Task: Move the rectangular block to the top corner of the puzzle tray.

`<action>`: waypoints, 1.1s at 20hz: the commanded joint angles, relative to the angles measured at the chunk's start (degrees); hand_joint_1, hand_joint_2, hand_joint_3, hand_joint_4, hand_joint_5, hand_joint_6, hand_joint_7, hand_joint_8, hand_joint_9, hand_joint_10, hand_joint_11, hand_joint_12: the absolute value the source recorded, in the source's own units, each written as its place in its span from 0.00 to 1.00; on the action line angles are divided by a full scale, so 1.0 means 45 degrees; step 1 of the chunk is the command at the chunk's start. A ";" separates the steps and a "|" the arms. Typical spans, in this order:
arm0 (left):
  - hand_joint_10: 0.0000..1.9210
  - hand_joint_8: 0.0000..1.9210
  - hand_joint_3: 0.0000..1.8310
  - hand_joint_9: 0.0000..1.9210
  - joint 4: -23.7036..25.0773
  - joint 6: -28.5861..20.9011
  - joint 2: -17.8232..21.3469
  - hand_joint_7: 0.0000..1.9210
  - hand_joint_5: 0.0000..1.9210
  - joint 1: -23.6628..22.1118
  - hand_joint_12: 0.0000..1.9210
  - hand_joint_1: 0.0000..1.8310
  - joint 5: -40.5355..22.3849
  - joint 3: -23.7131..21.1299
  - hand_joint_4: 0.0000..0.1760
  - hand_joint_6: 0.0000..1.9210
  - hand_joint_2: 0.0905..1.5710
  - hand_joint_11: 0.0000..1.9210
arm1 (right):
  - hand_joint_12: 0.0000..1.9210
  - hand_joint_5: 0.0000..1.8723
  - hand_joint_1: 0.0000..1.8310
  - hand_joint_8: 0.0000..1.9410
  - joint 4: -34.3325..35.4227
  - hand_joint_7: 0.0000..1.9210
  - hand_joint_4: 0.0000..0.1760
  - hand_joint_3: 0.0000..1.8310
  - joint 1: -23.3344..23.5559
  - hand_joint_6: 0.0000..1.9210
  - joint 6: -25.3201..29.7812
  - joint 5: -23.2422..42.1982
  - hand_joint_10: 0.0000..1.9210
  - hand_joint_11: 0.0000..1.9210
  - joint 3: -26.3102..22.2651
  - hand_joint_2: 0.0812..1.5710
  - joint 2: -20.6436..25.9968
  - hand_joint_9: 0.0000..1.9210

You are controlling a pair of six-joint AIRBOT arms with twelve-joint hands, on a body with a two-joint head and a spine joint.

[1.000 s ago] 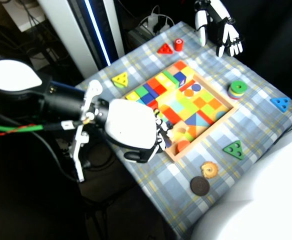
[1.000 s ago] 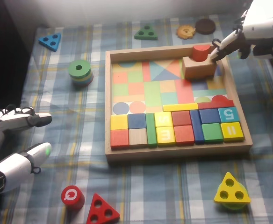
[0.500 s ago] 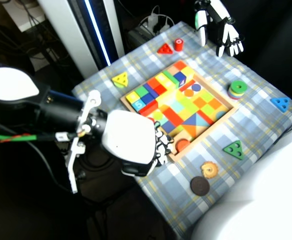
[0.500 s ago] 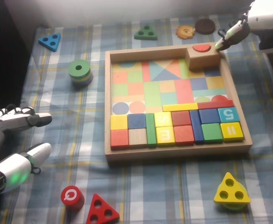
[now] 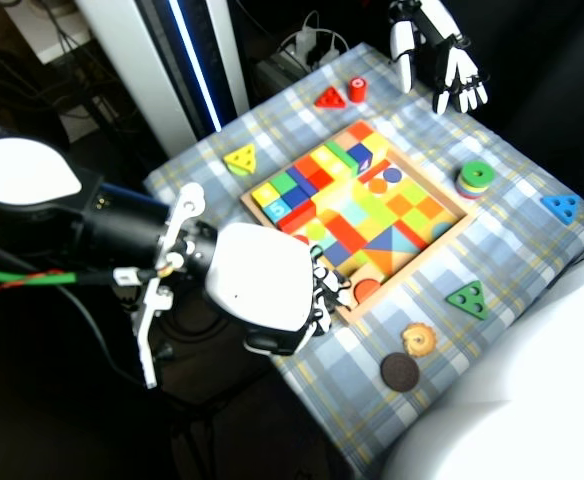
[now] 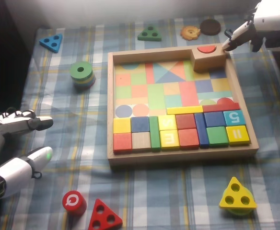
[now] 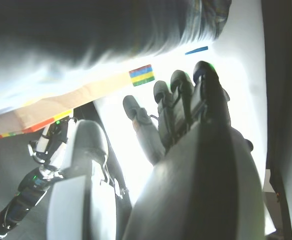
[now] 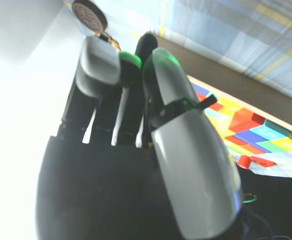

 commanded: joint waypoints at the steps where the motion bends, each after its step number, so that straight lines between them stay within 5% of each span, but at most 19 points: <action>1: 0.00 0.00 0.00 0.12 0.0406 -0.0069 0.0069 0.21 0.38 -0.0113 0.12 0.46 -0.1451 0.0007 0.24 0.00 0.78 0.00 | 1.00 0.25 0.74 1.00 0.0573 0.53 0.06 0.00 0.0280 0.00 -0.0078 -0.0276 1.00 0.70 0.0085 0.83 -0.0016 0.66; 3: 0.00 0.00 0.00 0.12 0.0393 -0.0069 0.0059 0.20 0.37 -0.0112 0.13 0.45 -0.1461 0.0022 0.30 0.00 0.79 0.00 | 1.00 0.26 0.76 1.00 0.0609 0.61 0.00 0.00 0.0328 0.00 -0.0116 -0.0274 1.00 0.76 0.0056 0.83 -0.0015 0.72; 4: 0.00 0.00 0.00 0.12 0.0384 -0.0070 0.0056 0.20 0.37 -0.0112 0.13 0.45 -0.1465 0.0031 0.21 0.00 0.79 0.00 | 1.00 0.26 0.77 1.00 0.0609 0.61 0.00 0.00 0.0328 0.00 -0.0132 -0.0274 1.00 0.77 0.0038 0.82 -0.0013 0.73; 6: 0.00 0.00 0.00 0.12 0.0377 -0.0071 0.0058 0.20 0.37 -0.0112 0.10 0.46 -0.1467 0.0019 0.23 0.00 0.79 0.00 | 1.00 0.25 0.78 1.00 0.0777 0.57 0.00 0.00 0.0328 0.00 -0.0132 -0.0274 1.00 0.75 -0.0107 0.82 0.0026 0.71; 7: 0.00 0.00 0.00 0.12 0.0368 -0.0071 0.0059 0.20 0.36 -0.0111 0.10 0.46 -0.1475 0.0016 0.31 0.00 0.79 0.00 | 1.00 0.24 0.78 0.99 0.0909 0.57 0.00 0.00 0.0328 0.00 -0.0134 -0.0274 1.00 0.73 -0.0201 0.82 0.0080 0.69; 9: 0.00 0.00 0.00 0.12 0.0365 -0.0071 0.0059 0.20 0.37 -0.0111 0.11 0.48 -0.1477 0.0014 0.22 0.00 0.78 0.00 | 1.00 0.25 0.79 1.00 0.1021 0.57 0.00 0.00 0.0328 0.00 -0.0153 -0.0267 1.00 0.74 -0.0570 0.82 0.0299 0.69; 13: 0.00 0.00 0.00 0.12 0.0361 -0.0071 0.0058 0.21 0.38 -0.0111 0.12 0.47 -0.1489 -0.0005 0.33 0.00 0.78 0.00 | 1.00 0.28 0.74 0.98 0.1044 0.61 0.01 0.00 0.0327 0.00 -0.0195 -0.0169 1.00 0.78 -0.1274 0.82 0.0352 0.74; 14: 0.00 0.00 0.00 0.12 0.0360 -0.0071 0.0059 0.21 0.38 -0.0109 0.10 0.47 -0.1508 -0.0015 0.33 0.00 0.78 0.00 | 1.00 0.28 0.72 1.00 0.1123 0.61 0.18 0.00 0.0322 0.00 -0.0195 -0.0093 1.00 0.77 -0.1348 0.83 0.0394 0.74; 16: 0.00 0.00 0.00 0.12 0.0359 -0.0071 0.0063 0.21 0.38 -0.0109 0.09 0.47 -0.1513 -0.0014 0.30 0.00 0.78 0.00 | 1.00 0.28 0.73 1.00 0.1142 0.56 0.30 0.00 0.0159 0.00 -0.0195 0.0026 1.00 0.74 -0.1450 0.82 0.0386 0.70; 21: 0.00 0.00 0.00 0.12 0.0364 -0.0071 0.0064 0.21 0.38 -0.0109 0.10 0.48 -0.1488 -0.0019 0.22 0.00 0.78 0.00 | 1.00 0.29 0.72 1.00 0.0767 0.51 0.43 0.00 -0.0052 0.00 -0.0196 0.0034 1.00 0.71 -0.1071 0.81 -0.0044 0.67; 22: 0.00 0.00 0.00 0.12 0.0365 -0.0071 0.0064 0.21 0.38 -0.0109 0.10 0.48 -0.1483 -0.0016 0.22 0.00 0.78 0.00 | 1.00 0.29 0.74 1.00 0.0676 0.51 0.32 0.00 -0.0052 0.00 -0.0196 0.0033 1.00 0.70 -0.0946 0.80 -0.0152 0.66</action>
